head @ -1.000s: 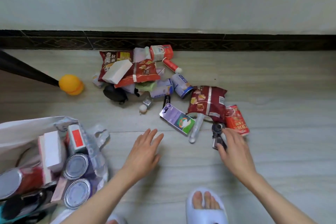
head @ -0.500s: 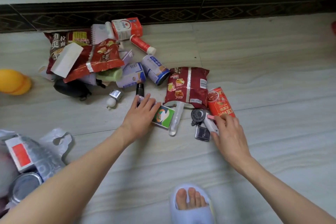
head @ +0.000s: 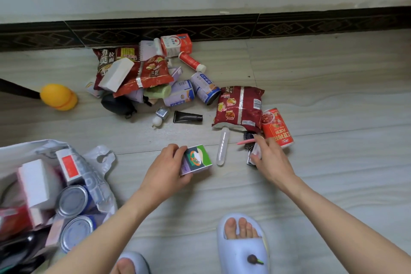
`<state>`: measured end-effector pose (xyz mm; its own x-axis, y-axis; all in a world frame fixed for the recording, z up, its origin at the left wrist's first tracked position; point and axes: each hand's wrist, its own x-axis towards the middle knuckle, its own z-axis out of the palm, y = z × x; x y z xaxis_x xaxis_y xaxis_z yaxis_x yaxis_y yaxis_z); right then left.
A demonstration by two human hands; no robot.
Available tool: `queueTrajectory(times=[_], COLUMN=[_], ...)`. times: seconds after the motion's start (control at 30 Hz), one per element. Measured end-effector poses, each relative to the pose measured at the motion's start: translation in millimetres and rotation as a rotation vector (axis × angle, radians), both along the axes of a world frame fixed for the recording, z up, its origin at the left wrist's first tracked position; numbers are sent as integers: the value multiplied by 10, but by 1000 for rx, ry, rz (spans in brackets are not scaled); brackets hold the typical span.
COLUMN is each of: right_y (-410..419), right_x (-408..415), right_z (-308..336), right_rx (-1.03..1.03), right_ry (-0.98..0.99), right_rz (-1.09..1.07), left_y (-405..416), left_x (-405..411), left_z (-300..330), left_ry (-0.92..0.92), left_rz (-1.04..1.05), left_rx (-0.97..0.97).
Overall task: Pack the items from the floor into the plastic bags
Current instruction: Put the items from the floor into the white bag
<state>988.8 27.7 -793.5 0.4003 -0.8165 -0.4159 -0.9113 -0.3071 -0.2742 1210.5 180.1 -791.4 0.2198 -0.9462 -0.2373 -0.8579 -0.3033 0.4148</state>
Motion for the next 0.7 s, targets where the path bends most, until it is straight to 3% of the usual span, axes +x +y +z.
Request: queueTrajectory(times=[0.07, 0.2, 0.37, 0.47, 0.57, 0.7], right_y=[34, 100, 67, 94, 273, 610], right_x=[47, 155, 204, 155, 94, 119], right_z=[-83, -247, -364, -331, -148, 157], right_rx=[24, 103, 156, 176, 186, 102], right_ry=[-33, -193, -170, -231, -425, -542], right_rz=[-86, -564, -809, -893, -957, -726], left_y=[124, 309, 386, 408, 456, 572], left_x=[-35, -61, -22, 2, 11, 29], left_z=[44, 26, -43, -62, -39, 171], left_ry=[31, 99, 121, 117, 134, 125], left_rz=[50, 132, 154, 165, 203, 223], left_rx=[-11, -25, 2, -33, -80, -138])
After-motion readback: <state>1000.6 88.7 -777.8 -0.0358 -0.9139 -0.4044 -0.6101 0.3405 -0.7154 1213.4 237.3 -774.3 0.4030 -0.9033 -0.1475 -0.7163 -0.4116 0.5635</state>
